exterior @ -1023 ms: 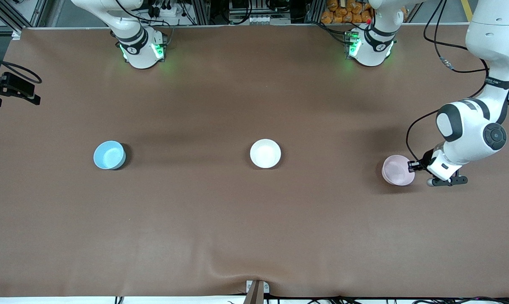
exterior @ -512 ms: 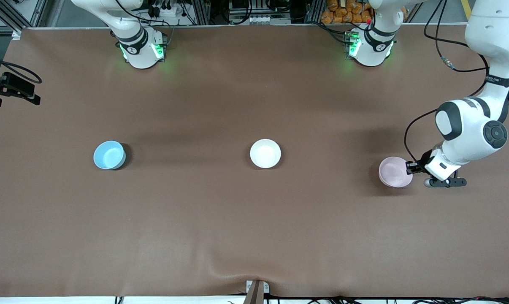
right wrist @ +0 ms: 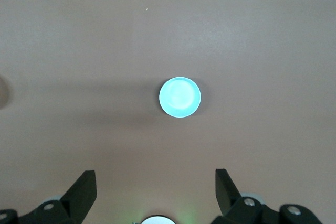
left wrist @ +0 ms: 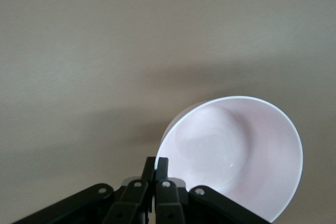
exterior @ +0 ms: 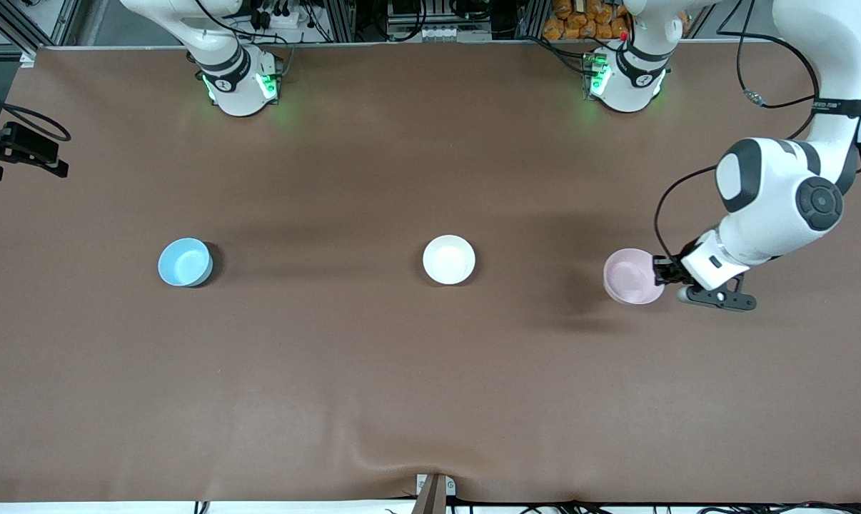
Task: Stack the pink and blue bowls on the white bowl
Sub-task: 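Lift the pink bowl with the left gripper toward the white bowl, then lower the pink bowl into the white bowl and open the left gripper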
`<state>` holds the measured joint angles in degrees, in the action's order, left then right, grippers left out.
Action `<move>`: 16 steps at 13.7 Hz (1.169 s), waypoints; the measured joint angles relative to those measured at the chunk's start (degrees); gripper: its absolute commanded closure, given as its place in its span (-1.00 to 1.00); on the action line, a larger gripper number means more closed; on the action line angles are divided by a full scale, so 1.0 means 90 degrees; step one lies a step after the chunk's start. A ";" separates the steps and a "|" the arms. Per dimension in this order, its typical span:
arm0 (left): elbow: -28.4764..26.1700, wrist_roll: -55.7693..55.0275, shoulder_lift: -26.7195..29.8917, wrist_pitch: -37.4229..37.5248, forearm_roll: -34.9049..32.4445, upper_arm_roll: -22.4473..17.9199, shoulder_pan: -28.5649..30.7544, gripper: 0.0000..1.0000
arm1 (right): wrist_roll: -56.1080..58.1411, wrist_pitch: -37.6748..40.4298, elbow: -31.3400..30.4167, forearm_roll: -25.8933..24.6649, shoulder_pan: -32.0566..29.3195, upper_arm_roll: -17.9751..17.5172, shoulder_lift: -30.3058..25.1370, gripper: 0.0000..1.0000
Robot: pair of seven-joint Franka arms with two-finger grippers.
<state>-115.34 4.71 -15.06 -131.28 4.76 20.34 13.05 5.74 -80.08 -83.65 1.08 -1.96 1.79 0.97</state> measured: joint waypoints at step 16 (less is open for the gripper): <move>0.1868 -0.3825 -0.1566 0.0049 0.0170 0.1050 -0.2080 1.00 | -0.0001 0.0007 0.0000 0.0000 -0.0001 0.0000 0.0002 -1.00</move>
<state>-98.53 -29.72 -29.16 -130.83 6.29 29.79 -5.67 5.73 -80.02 -83.64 1.08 -1.97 1.80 0.99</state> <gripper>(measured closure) 0.974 0.000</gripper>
